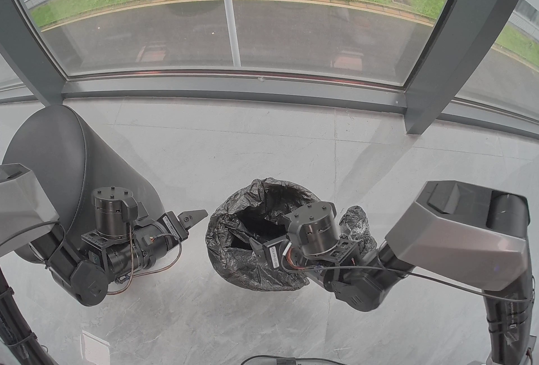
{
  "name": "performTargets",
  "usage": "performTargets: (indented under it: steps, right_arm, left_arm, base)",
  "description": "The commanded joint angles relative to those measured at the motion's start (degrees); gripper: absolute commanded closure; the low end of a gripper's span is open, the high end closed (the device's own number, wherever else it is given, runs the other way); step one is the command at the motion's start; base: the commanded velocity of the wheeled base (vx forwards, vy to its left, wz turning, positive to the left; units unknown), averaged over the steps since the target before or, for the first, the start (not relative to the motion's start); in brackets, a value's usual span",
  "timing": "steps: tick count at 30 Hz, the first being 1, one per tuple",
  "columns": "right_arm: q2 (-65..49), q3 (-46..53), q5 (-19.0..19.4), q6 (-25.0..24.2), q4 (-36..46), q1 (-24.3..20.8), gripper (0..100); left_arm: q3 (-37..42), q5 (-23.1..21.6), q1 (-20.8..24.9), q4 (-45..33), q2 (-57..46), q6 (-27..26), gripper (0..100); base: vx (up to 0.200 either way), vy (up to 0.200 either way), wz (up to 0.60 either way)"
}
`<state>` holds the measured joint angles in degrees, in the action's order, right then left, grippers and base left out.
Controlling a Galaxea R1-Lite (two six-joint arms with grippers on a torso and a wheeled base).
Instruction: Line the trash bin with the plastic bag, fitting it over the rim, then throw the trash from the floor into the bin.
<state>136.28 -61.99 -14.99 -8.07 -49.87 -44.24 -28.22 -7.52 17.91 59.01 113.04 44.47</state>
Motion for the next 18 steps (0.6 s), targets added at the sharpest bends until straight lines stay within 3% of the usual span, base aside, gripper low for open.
performTargets:
  steps: [1,5,6,8,10,11,12,14,16,18]
  right_arm:
    - [-14.29,15.41,-0.30,-0.89,-2.51,-1.38,0]
    - [-16.66,18.92,-1.79,0.07,-2.86,3.02,0]
    - [-16.40,19.98,-3.73,1.48,-3.04,8.03,0]
    - [-15.52,21.12,-3.46,1.57,-3.04,13.39,0]
    - [-12.97,21.74,-2.41,2.36,-3.39,18.49,0]
    - [-12.70,21.74,-2.32,2.36,-3.39,18.84,0]
    - [-10.77,21.65,0.67,3.24,-5.68,22.62,0]
    - [-9.19,21.47,5.85,5.08,-6.99,25.34,0]
    - [-7.43,20.94,9.37,7.81,-6.82,27.01,0]
    - [-6.11,19.89,10.34,9.65,-6.55,27.36,0]
  left_arm:
    - [5.11,0.49,0.02,0.22,-6.34,1.58,0]
    - [6.60,1.11,0.02,2.42,-7.05,0.88,0]
    - [7.57,1.55,0.02,5.32,-7.14,-0.26,0]
    - [9.06,3.57,0.20,8.40,-6.70,-2.64,0]
    - [9.68,7.17,0.55,10.68,-5.64,-5.98,0]
    - [9.68,7.43,0.55,10.86,-5.47,-6.24,0]
    - [9.76,11.74,0.90,12.53,-3.36,-9.23,0]
    - [10.03,15.08,1.52,14.90,-1.60,-11.25,0]
    - [11.17,15.52,2.31,17.80,-0.54,-11.51,0]
    - [12.23,15.34,2.75,20.35,0.42,-11.60,0]
  base:
    - [0.000,0.000,0.00]
    - [0.000,0.000,0.00]
    - [0.000,0.000,0.00]
    - [0.000,0.000,0.00]
    - [0.000,0.000,0.00]
    - [0.000,0.000,0.00]
    - [0.000,0.000,0.00]
    - [0.000,0.000,0.00]
    - [0.000,0.000,0.00]
    - [0.000,0.000,0.00]
